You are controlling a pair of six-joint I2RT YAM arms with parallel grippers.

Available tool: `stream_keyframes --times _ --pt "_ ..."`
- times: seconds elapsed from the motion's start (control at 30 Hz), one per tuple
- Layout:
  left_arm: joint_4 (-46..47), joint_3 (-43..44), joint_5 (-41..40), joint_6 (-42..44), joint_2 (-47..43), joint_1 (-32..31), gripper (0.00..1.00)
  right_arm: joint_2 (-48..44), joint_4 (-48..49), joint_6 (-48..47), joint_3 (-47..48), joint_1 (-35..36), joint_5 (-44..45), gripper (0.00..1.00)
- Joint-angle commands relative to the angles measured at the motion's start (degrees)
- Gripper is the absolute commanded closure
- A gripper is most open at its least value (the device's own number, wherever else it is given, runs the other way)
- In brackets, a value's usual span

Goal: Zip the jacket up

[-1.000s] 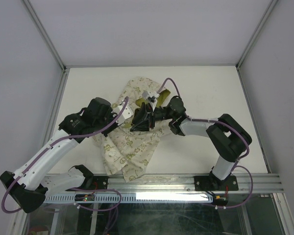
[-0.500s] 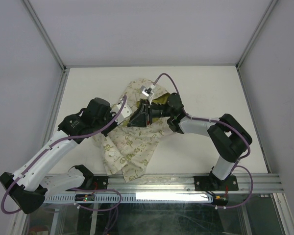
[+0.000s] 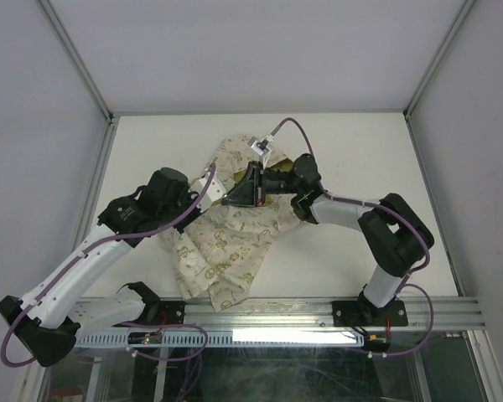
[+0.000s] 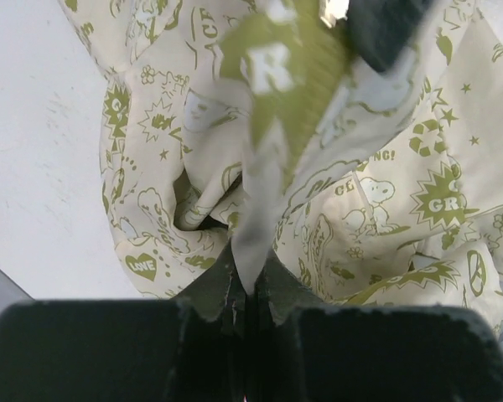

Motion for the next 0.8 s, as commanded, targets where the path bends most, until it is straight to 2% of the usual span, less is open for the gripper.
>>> stream_keyframes --times 0.0,0.43,0.53,0.57,0.6,0.77 --pt "0.64 0.27 -1.89 -0.14 -2.57 -0.57 1.0 -3.68 6.51 3.91 2.61 -5.04 -0.6 1.0" --pt "-2.05 -0.86 -4.28 -0.31 -5.24 -0.62 1.0 -9.89 -12.87 -9.22 1.04 -24.94 -3.98 1.0" --pt "-2.39 -0.89 -5.2 -0.55 -5.84 -0.63 1.0 -10.93 -20.46 -10.52 1.83 -31.45 -3.89 1.0" --pt "-2.44 -0.83 -5.58 -0.57 -6.03 -0.6 1.0 -11.43 -23.03 -15.53 2.25 -33.39 -2.43 1.0" --pt "-2.64 -0.78 -6.0 -0.57 -6.24 -0.63 1.0 -11.94 -26.17 -16.33 2.82 -35.09 -2.22 1.0" --pt "-3.1 -0.95 -7.65 -0.64 -7.43 -0.55 1.0 -14.39 -41.68 -16.33 6.97 -43.67 -2.22 1.0"
